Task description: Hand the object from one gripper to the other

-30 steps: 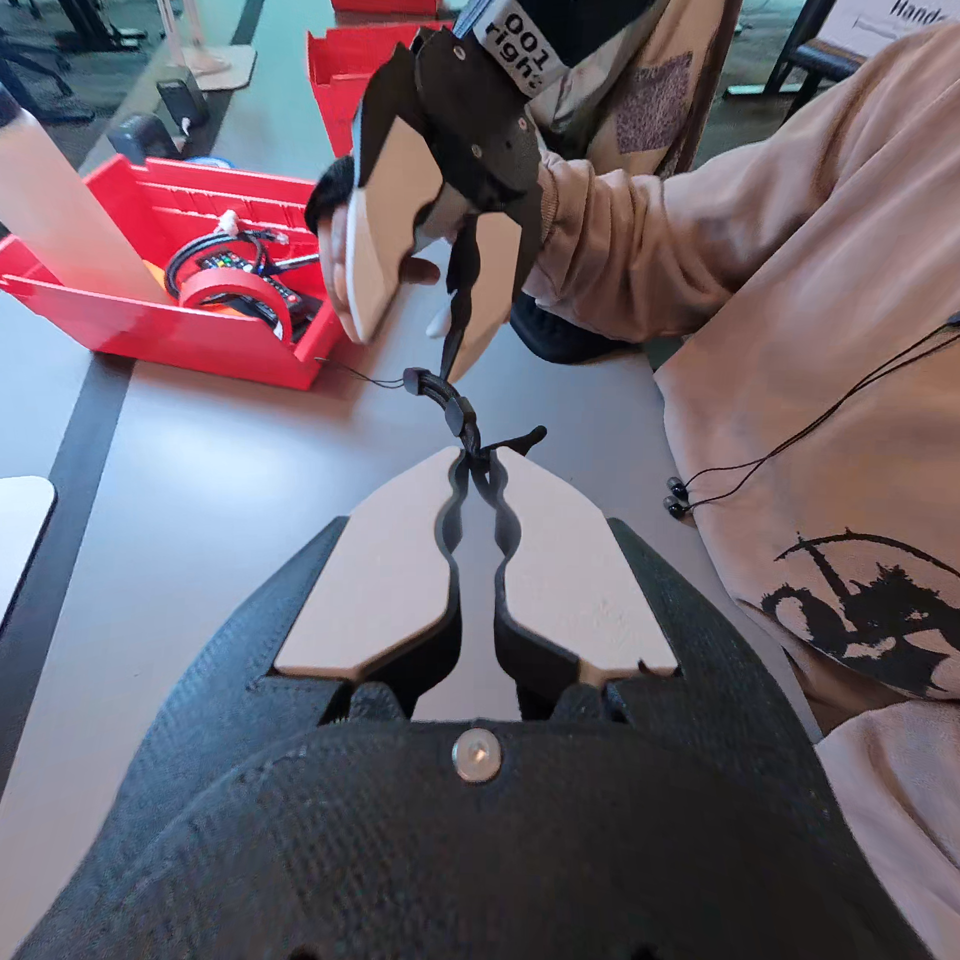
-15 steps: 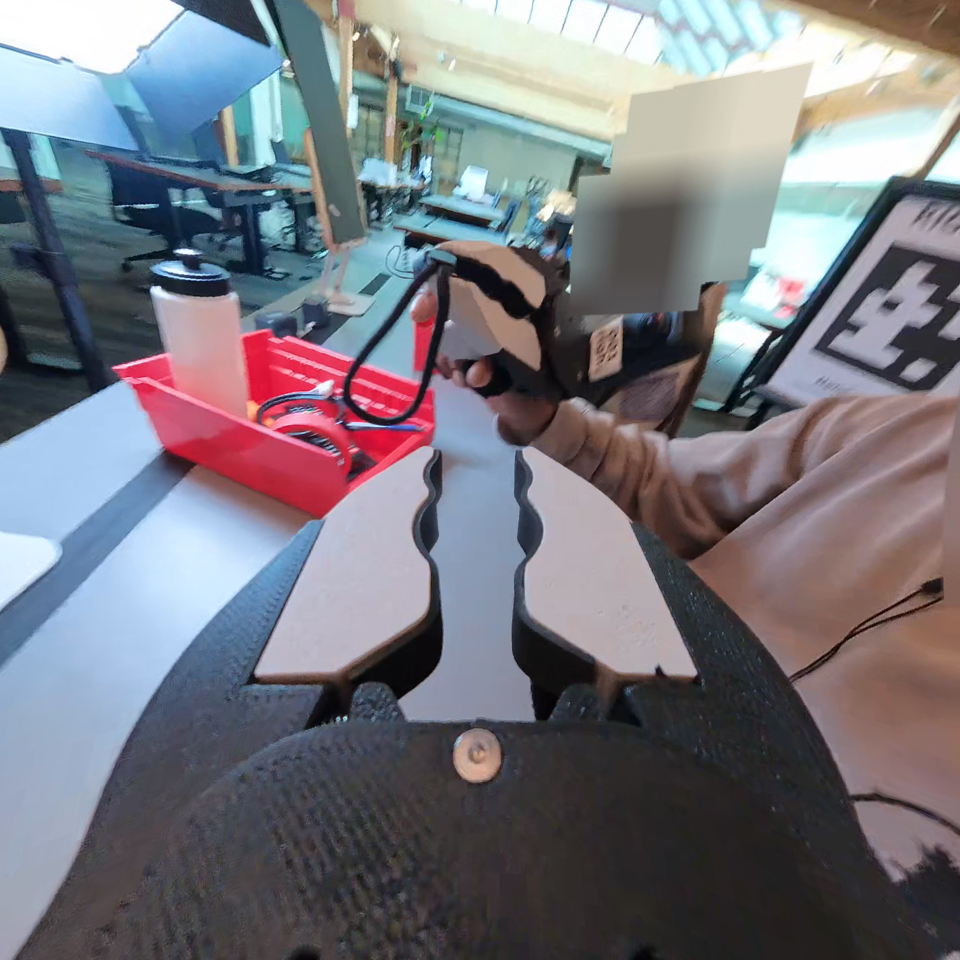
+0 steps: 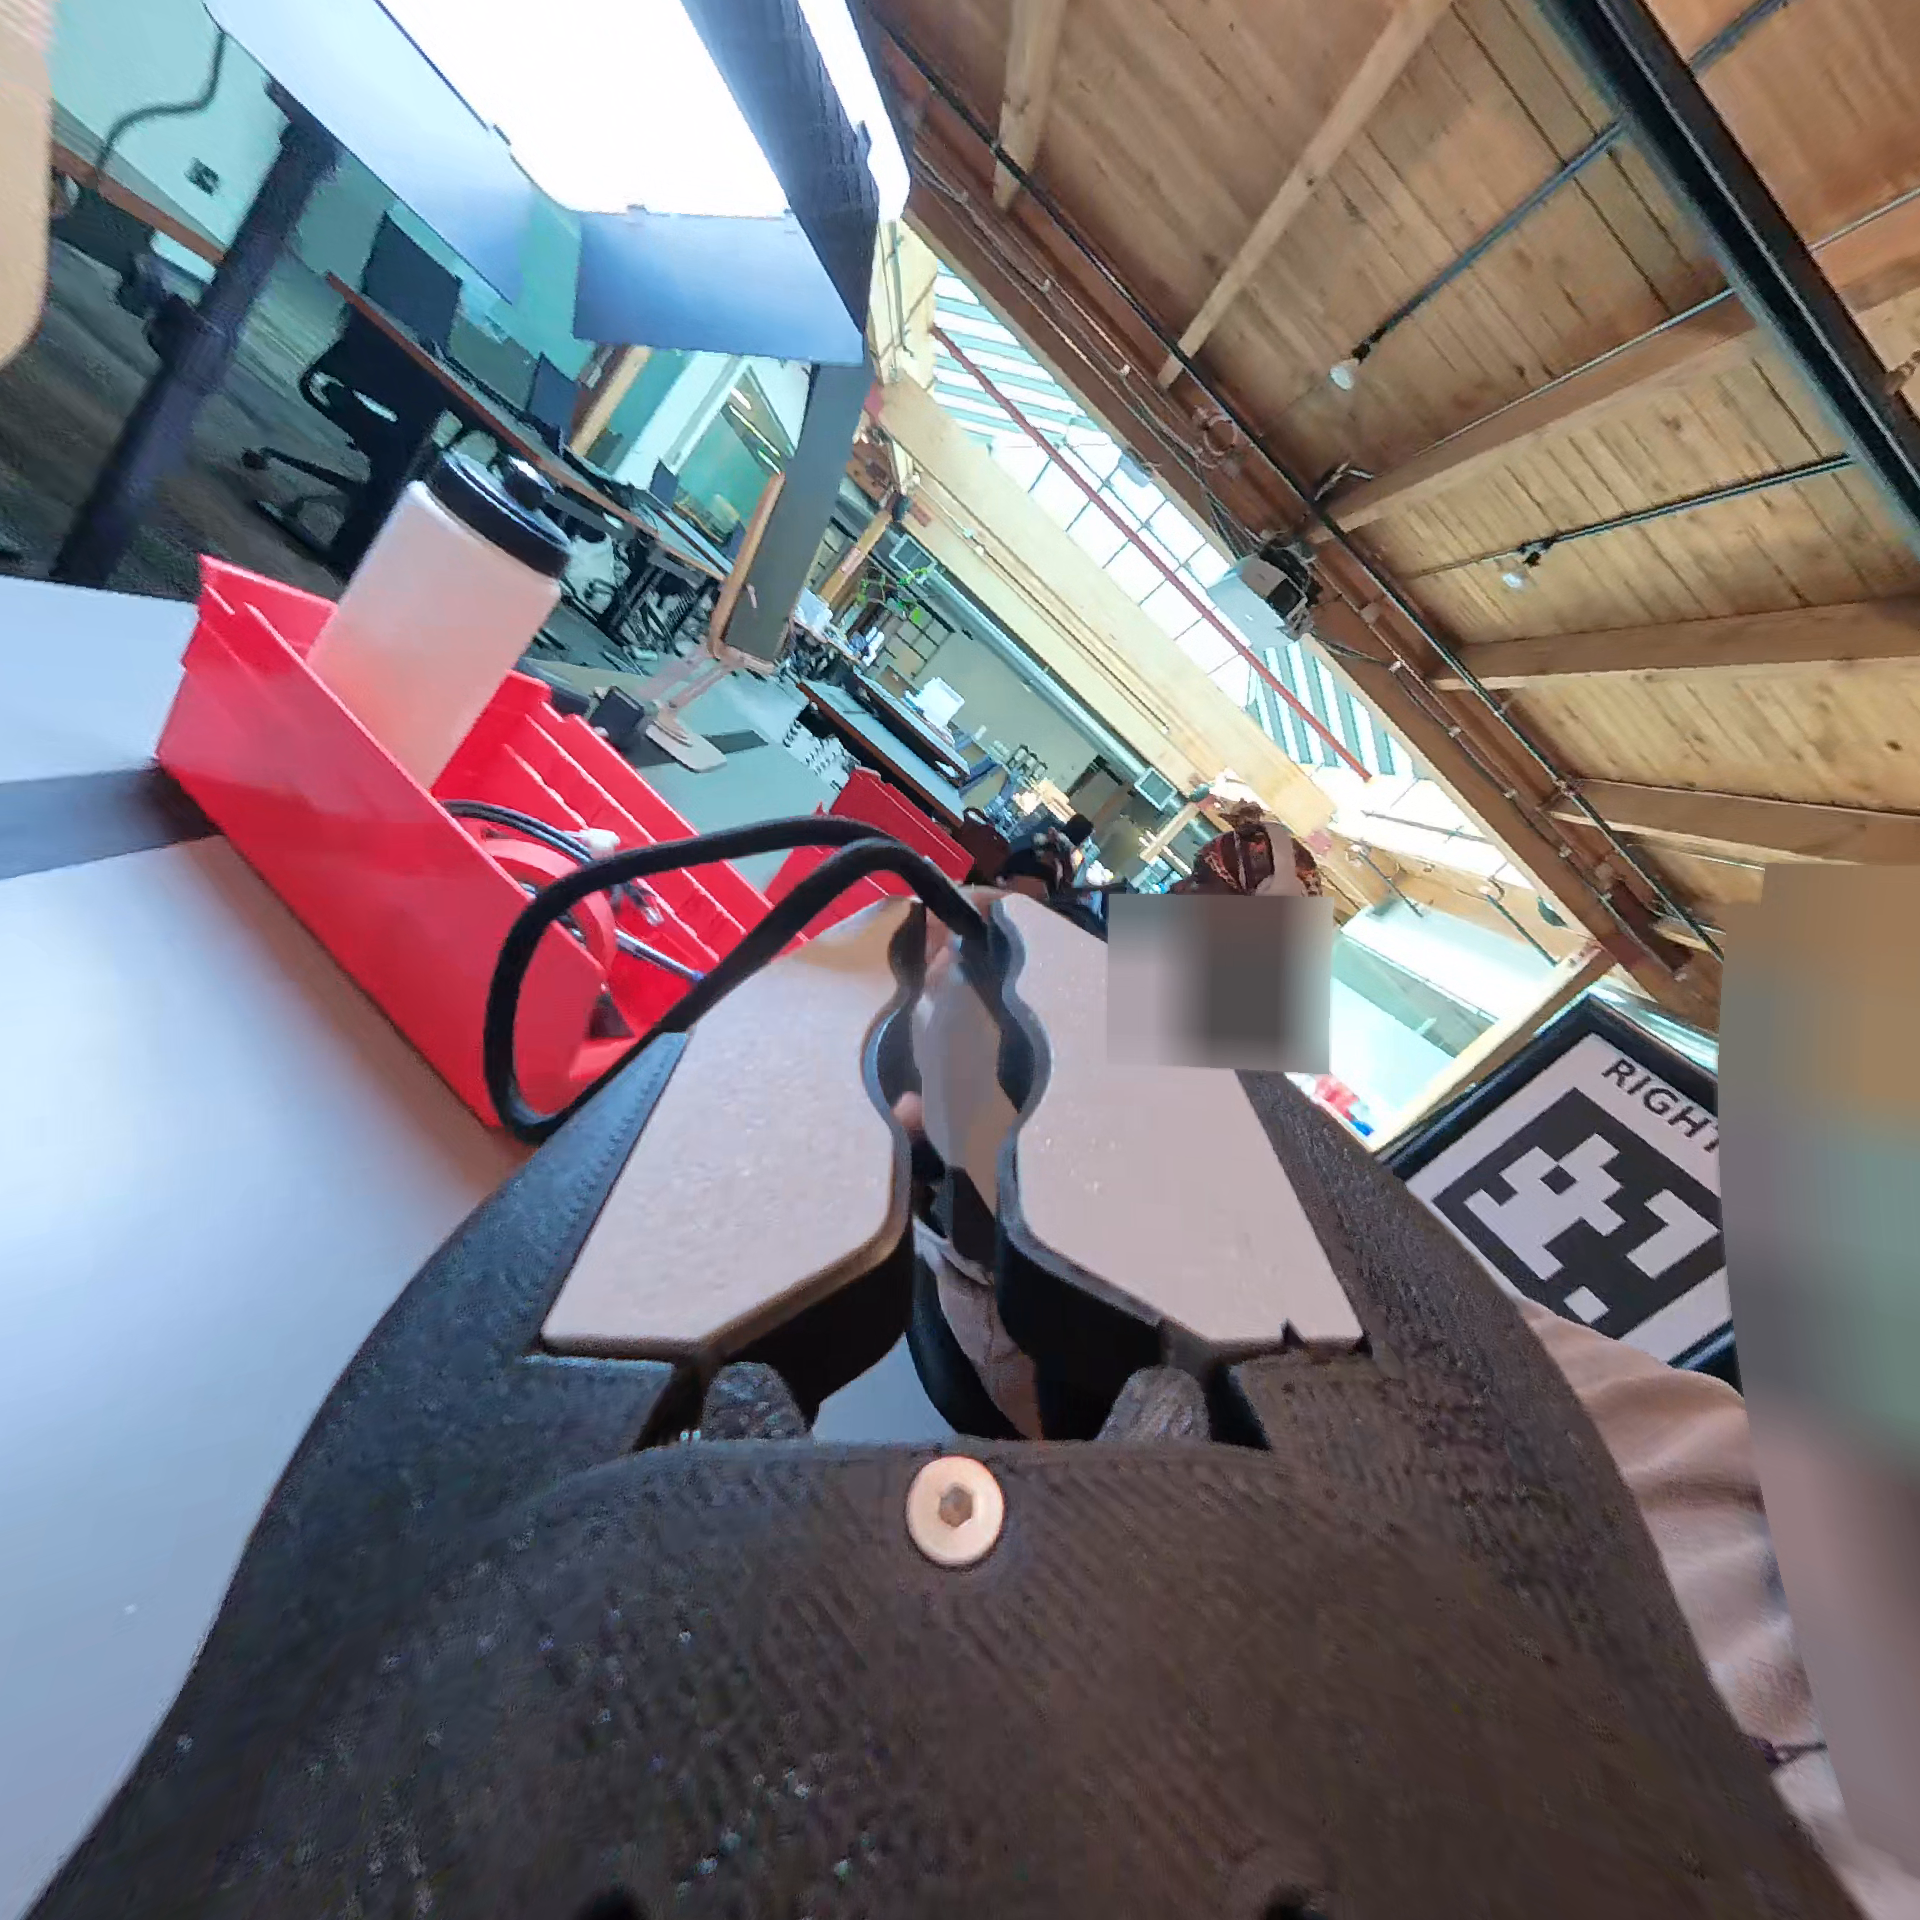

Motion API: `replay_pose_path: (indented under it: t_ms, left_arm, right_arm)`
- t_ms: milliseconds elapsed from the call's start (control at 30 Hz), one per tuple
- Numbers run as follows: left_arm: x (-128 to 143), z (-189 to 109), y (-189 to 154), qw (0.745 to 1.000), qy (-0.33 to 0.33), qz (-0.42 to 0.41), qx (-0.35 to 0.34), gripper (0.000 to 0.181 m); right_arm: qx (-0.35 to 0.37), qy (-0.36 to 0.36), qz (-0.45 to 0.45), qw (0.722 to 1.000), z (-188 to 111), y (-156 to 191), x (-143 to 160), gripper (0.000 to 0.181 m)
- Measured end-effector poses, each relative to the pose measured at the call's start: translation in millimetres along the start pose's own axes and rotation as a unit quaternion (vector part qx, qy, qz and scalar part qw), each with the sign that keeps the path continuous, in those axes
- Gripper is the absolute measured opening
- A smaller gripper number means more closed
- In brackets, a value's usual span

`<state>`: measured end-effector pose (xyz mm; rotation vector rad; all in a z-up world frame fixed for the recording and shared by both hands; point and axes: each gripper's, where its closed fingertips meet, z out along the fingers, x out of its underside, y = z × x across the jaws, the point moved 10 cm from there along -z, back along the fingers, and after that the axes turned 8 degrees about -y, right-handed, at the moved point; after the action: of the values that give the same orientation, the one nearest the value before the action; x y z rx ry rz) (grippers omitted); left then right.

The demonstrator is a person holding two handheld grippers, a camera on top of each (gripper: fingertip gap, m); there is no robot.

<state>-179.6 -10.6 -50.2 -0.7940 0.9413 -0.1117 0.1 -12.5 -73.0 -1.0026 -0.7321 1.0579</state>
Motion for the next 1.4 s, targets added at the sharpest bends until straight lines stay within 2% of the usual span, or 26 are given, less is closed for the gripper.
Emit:
replay_pose_path:
  t_ms: [100,233,300,367,433,500,600,667,800,867,900,933,1000,1067,1100,1167,1233,1300,1333,1400]
  left_arm:
    - [-1.4,-1.7,2.8,1.000,0.000,0.002,0.007,0.008]
    - [-0.4,-1.1,0.0,0.998,0.014,0.060,0.015,0.006]
    - [-1.0,-0.7,-4.1,0.991,0.036,0.128,0.001,0.006]
    - [-4.7,-2.9,-10.4,0.970,0.061,0.232,-0.037,0.006]
    - [-9.5,-7.1,-18.0,0.932,0.087,0.343,-0.073,0.006]
    - [-11.7,-10.9,-25.0,0.876,0.121,0.453,-0.113,0.006]
    - [-7.1,-11.4,-33.4,0.782,0.160,0.583,-0.154,0.006]
    - [1.4,-7.6,-36.8,0.733,0.173,0.638,-0.158,0.006]
    - [27.5,6.1,-40.9,0.679,0.196,0.696,-0.127,0.006]
    - [38.5,12.3,-42.0,0.671,0.210,0.702,-0.112,0.006]
    - [41.3,14.2,-42.3,0.673,0.211,0.700,-0.109,0.006]
    - [41.7,14.8,-42.5,0.679,0.206,0.697,-0.106,0.006]
    - [36.8,12.5,-42.6,0.714,0.185,0.669,-0.092,0.006]
    - [26.6,9.2,-39.8,0.778,0.170,0.599,-0.081,0.010]
    - [21.5,7.7,-37.6,0.818,0.164,0.548,-0.069,0.018]
    - [14.6,6.4,-34.2,0.901,0.143,0.409,-0.014,0.024]
    - [14.5,9.1,-29.9,0.959,0.127,0.244,0.061,0.023]
    - [21.6,15.3,-26.2,0.979,0.113,0.081,0.149,0.023]
    - [27.0,19.6,-23.7,0.979,0.102,0.014,0.174,0.023]
    - [40.8,29.0,-20.5,0.974,0.085,-0.064,0.200,0.024]
  right_arm:
    - [-0.013,-0.014,0.006,1.000,0.6,8.0,-5.0,0.007]
    - [-0.031,-0.028,0.028,0.999,0.3,12.8,-8.7,0.007]
    - [-0.063,-0.044,0.062,0.995,-0.6,12.5,-10.2,0.004]
    - [-0.142,-0.047,0.152,0.977,1.2,10.3,-8.9,0.008]
    - [-0.212,-0.040,0.301,0.929,3.8,1.2,-5.7,0.022]
    - [-0.236,-0.047,0.451,0.859,5.7,-15.8,1.2,0.027]
    - [-0.221,-0.045,0.600,0.768,5.2,-35.5,21.3,0.033]
    - [-0.196,-0.021,0.665,0.721,5.2,-38.0,36.6,0.032]
    - [-0.188,-0.013,0.741,0.645,8.4,-28.4,45.8,0.039]
    - [-0.202,-0.017,0.748,0.632,10.4,-23.5,41.5,0.036]
    - [-0.202,-0.019,0.740,0.642,10.0,-23.0,39.9,0.015]
    - [-0.196,-0.024,0.723,0.662,9.0,-24.6,38.7,0.007]
    - [-0.199,-0.027,0.680,0.705,6.8,-30.1,36.8,0.006]
    - [-0.174,-0.051,0.649,0.739,2.3,-39.6,36.5,0.006]
    - [-0.154,-0.068,0.641,0.749,-0.4,-45.3,37.6,0.006]
    - [-0.116,-0.108,0.626,0.764,-6.8,-55.6,40.3,0.006]
    - [-0.074,-0.150,0.617,0.769,-13.1,-64.0,41.7,0.006]
    - [-0.043,-0.179,0.626,0.757,-16.4,-69.9,41.9,0.006]
    - [-0.035,-0.193,0.629,0.753,-17.6,-71.5,40.9,0.006]
    - [-0.032,-0.212,0.624,0.751,-18.5,-71.7,36.9,0.006]
